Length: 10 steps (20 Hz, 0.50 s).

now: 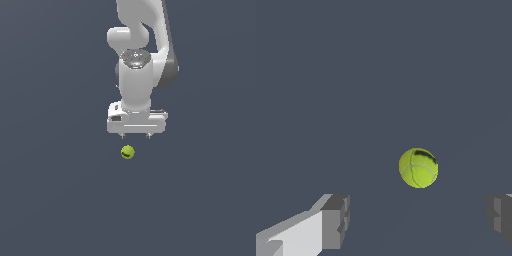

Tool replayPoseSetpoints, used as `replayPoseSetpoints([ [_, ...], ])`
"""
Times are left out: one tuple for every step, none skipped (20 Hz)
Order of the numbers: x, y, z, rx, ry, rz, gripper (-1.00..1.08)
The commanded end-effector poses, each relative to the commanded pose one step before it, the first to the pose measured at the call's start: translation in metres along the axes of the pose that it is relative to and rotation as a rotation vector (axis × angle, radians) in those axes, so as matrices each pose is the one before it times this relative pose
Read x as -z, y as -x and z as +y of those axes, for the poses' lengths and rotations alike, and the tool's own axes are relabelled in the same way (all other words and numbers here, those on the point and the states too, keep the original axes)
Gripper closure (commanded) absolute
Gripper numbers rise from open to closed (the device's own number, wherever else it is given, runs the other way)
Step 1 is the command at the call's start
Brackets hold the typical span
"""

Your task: Pick up the object and move it to a goal position.

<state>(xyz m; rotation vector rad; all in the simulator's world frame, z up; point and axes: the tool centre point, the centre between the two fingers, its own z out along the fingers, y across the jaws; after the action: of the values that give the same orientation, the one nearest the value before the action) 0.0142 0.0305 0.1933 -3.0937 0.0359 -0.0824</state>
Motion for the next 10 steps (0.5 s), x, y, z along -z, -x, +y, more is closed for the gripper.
replayPoseSetpoints([
  [0.00000, 0.00000, 0.00001, 0.00000, 0.00000, 0.00000, -0.92],
  [0.00009, -0.00010, 0.00039, -0.00057, 0.00013, 0.00037, -0.92],
  [0.00028, -0.00031, 0.00126, -0.00184, 0.00037, 0.00112, -0.92],
  [0.00046, -0.00051, 0.00205, -0.00302, 0.00060, 0.00184, -0.92],
  [0.00065, -0.00070, 0.00285, -0.00424, 0.00083, 0.00256, -0.92],
  [0.00083, -0.00090, 0.00361, -0.00545, 0.00105, 0.00326, -0.92],
  [0.00106, -0.00109, 0.00438, -0.00680, 0.00128, 0.00400, -0.92],
  [0.00116, -0.00115, 0.00456, -0.00738, 0.00132, 0.00422, -0.92],
  [0.00103, -0.00096, 0.00374, -0.00639, 0.00106, 0.00352, -0.92],
  [0.00084, -0.00076, 0.00283, -0.00522, 0.00077, 0.00273, -0.92],
])
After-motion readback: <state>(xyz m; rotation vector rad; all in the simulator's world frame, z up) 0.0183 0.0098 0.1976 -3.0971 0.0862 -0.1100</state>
